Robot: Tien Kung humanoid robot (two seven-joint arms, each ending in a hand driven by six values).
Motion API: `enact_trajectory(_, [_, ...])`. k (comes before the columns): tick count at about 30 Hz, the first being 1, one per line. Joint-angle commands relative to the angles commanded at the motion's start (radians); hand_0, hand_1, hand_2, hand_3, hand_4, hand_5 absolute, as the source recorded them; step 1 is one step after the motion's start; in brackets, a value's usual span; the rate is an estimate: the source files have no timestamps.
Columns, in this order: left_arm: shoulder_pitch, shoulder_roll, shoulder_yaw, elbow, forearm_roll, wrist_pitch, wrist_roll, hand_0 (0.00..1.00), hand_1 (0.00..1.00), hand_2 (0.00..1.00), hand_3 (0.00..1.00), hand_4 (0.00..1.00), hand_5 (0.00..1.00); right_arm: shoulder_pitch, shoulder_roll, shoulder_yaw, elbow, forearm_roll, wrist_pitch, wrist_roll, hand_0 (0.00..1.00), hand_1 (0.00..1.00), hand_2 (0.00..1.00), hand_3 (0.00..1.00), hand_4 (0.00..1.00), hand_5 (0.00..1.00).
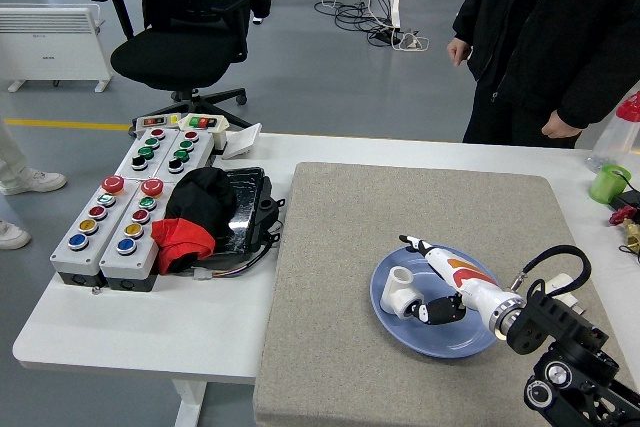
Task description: Pick pipe place plate twice
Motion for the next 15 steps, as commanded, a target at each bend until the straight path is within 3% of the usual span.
enact_trajectory(15, [0.001, 0.000, -0.002, 0.002, 0.002, 0.001, -0.003, 0.655, 0.633, 0.637, 0.555, 0.394, 0.998, -0.016, -0.026, 0.113, 0.072, -0.017, 0.073, -0.027, 0.998, 0.955, 0.998, 0.998, 0.785, 0.270])
